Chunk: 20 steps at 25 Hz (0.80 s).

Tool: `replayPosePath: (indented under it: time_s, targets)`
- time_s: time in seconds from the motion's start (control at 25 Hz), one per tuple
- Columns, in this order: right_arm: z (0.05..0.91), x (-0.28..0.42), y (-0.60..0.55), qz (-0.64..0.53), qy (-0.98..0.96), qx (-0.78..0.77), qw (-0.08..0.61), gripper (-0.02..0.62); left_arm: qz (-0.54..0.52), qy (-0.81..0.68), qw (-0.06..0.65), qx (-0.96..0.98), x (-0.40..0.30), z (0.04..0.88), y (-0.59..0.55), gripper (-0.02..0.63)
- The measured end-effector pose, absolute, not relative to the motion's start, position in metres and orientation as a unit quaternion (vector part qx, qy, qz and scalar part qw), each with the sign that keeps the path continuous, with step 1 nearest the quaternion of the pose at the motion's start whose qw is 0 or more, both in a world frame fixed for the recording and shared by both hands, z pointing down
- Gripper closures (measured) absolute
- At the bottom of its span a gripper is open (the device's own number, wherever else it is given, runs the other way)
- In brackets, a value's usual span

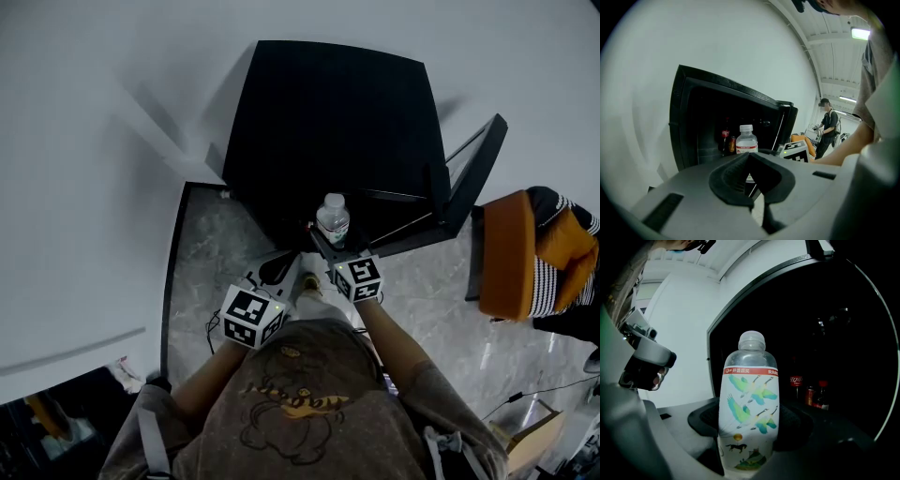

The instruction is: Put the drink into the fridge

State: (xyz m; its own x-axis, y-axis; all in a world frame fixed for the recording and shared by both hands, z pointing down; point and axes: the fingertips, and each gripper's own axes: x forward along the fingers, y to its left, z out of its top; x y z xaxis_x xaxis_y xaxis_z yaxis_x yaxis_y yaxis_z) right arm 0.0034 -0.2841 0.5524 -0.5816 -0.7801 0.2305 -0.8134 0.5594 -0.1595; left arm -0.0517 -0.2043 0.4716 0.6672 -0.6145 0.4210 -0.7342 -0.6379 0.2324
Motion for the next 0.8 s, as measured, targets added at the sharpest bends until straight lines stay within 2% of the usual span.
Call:
replayPosePath:
  time_s: [0.8]
  targets:
    - [0.585,0.006,-0.352,0.121,-0.859,0.491,0.076,0.287,0.169,-0.369,0.224,0.886,-0.057,0.497,-0.201,0.604]
